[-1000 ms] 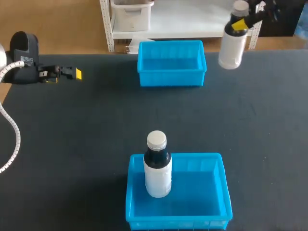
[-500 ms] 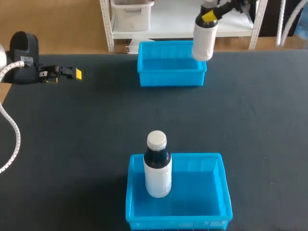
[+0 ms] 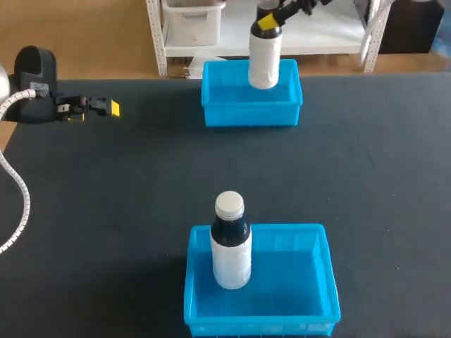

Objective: Pick up the bottle, and place it in the far bin if it is heavy, or in the near bin if it is light.

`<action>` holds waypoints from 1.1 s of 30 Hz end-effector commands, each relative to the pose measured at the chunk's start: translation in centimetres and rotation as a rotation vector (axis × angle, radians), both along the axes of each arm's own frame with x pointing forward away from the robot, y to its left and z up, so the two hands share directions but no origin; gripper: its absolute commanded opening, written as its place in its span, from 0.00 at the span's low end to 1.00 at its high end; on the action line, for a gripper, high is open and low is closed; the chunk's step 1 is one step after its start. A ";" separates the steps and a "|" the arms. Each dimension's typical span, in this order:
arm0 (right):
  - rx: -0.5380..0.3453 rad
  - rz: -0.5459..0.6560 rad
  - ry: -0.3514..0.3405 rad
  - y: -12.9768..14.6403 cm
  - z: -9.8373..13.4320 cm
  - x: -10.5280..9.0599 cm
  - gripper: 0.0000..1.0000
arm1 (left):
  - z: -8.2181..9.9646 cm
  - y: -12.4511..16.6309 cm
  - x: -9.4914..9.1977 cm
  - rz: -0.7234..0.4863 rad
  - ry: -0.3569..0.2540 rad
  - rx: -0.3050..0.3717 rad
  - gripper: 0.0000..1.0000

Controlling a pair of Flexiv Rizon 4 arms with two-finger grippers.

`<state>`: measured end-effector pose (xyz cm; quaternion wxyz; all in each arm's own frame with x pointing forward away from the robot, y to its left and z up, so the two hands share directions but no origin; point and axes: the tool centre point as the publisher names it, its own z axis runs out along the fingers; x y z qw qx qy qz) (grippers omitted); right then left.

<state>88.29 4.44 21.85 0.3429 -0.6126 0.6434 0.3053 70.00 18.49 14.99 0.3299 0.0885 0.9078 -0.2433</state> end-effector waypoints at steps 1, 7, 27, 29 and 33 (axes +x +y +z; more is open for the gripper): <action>0.012 0.093 0.067 1.5 -0.6 1.5 0.00 | 0.0 0.0 0.0 0.000 0.000 0.000 1.00; 0.019 0.111 0.078 3.1 -1.8 2.0 0.00 | 0.0 0.0 0.0 0.000 0.000 0.000 1.00; 0.027 0.154 0.137 6.6 -6.5 3.8 0.00 | 0.0 0.0 0.0 0.000 0.000 0.000 1.00; 0.024 0.154 0.148 6.8 -6.9 4.1 0.00 | 0.0 0.0 0.0 0.000 0.000 0.000 1.00; 0.019 0.155 0.159 7.2 -7.5 4.5 0.00 | 0.0 0.0 0.0 0.000 0.000 0.000 1.00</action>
